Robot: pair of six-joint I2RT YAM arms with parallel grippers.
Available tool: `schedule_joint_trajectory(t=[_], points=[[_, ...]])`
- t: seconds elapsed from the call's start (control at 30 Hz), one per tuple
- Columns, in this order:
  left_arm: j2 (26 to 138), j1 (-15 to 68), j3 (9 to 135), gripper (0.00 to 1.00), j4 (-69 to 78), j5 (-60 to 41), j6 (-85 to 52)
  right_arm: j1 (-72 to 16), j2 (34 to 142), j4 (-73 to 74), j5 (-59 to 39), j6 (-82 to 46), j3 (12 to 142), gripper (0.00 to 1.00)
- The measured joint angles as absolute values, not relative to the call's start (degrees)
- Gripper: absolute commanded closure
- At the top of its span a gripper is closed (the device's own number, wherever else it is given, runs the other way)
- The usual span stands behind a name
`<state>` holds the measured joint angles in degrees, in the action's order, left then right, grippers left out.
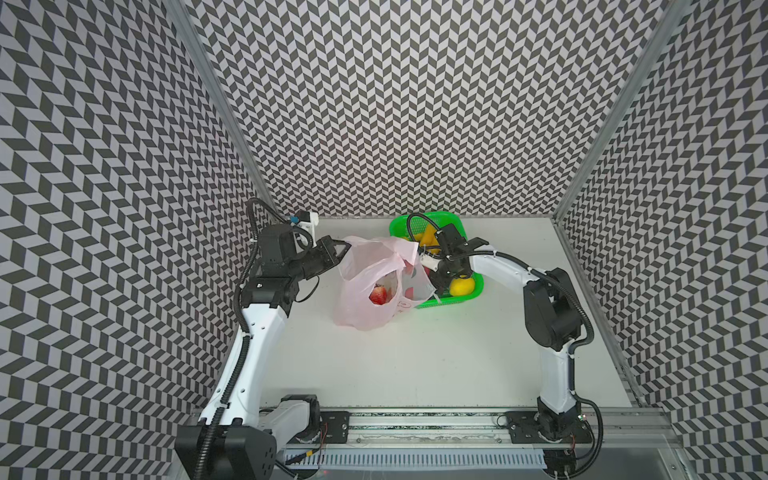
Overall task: Place the fake fruits into the plastic bag and tie a complex knot
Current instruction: 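Lower the right gripper into the basket and grasp the red dragon fruit, then lift the dragon fruit out of the basket with the right gripper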
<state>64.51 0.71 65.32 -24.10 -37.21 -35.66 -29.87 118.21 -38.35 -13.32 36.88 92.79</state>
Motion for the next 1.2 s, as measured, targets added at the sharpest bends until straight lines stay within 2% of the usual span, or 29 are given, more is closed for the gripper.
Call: schedule_joint_trajectory(t=[0.13, 0.27, 0.43, 0.63, 1.2], points=[[64.5, 0.7, 65.3, 1.0, -24.1, -37.2, -35.7, -30.0, 117.4, -33.3, -15.8, 36.0, 89.8, 0.23], [64.5, 0.7, 65.3, 1.0, -24.1, -37.2, -35.6, -29.7, 115.4, -28.1, -17.5, 35.4, 85.3, 0.39], [64.5, 0.7, 65.0, 1.0, -24.1, -37.2, -35.6, -29.1, 112.1, -22.4, -20.9, 33.8, 79.4, 0.48], [64.4, 0.7, 65.0, 1.0, -24.1, -37.2, -35.6, -26.8, 107.0, -17.5, -26.2, 30.3, 72.2, 0.52], [64.3, 0.7, 64.6, 1.0, -24.1, -37.2, -35.6, -18.1, 96.2, -6.9, -36.1, 17.6, 64.8, 0.53]])
